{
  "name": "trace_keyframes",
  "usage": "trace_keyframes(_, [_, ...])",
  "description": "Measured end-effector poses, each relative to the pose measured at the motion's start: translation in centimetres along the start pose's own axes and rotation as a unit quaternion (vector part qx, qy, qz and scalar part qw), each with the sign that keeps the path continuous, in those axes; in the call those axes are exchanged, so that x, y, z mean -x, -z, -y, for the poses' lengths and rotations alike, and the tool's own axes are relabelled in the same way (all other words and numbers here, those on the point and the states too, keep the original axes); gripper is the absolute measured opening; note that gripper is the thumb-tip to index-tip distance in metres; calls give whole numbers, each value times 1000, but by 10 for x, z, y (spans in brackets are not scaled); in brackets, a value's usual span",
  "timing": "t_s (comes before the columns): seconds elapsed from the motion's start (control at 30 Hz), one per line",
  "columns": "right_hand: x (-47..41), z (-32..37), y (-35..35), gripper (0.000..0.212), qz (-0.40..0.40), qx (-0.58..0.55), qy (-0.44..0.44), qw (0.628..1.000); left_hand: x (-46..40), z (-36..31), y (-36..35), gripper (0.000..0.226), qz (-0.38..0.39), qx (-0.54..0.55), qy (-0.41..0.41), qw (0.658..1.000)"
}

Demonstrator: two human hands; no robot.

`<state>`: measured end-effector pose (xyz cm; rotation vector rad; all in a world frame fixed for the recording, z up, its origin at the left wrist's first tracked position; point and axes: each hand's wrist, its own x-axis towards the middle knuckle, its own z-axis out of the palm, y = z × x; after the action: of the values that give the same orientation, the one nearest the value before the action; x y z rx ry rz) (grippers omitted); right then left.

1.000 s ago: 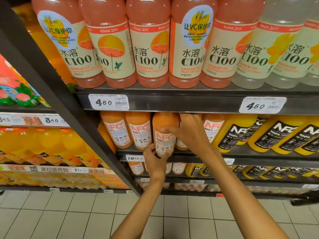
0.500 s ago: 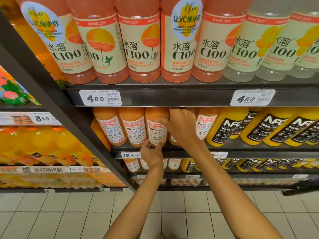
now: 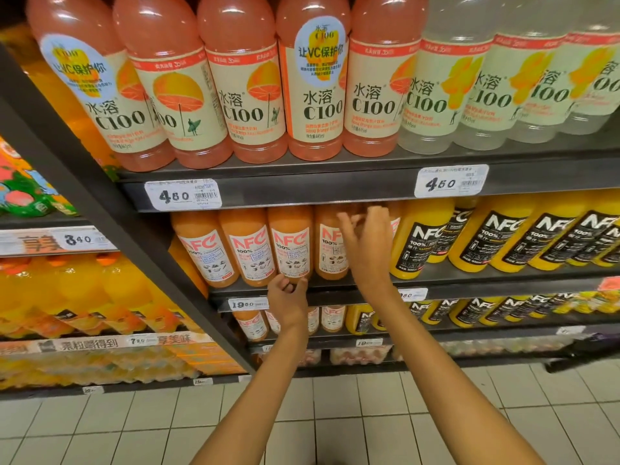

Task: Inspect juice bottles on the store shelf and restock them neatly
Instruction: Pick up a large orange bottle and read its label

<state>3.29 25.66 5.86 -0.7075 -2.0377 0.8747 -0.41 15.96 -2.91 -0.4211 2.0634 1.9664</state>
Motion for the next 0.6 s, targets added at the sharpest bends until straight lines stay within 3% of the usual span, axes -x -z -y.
trace_keyframes(0.1, [-16,-3,5,41,94,3,-37,995,9,-1,-6,39,57,-43,-42,997])
trace_keyframes(0.23, [-31,3,-5,45,228,-14,-115,967,14,-10,-15,53,162,-83,-85,980])
trace_keyframes(0.4, [-36,-3,-5,44,205,-32,-159,965,14,-12,-18,61,197,-126,-123,965])
trace_keyframes(0.5, [-30,-4,4,43,191,-80,-128,970,11,-8,-14,62,194,-153,-151,957])
trace_keyframes(0.6, [-21,0,15,28,197,-124,-87,969,10,-5,-10,62,194,-171,-180,949])
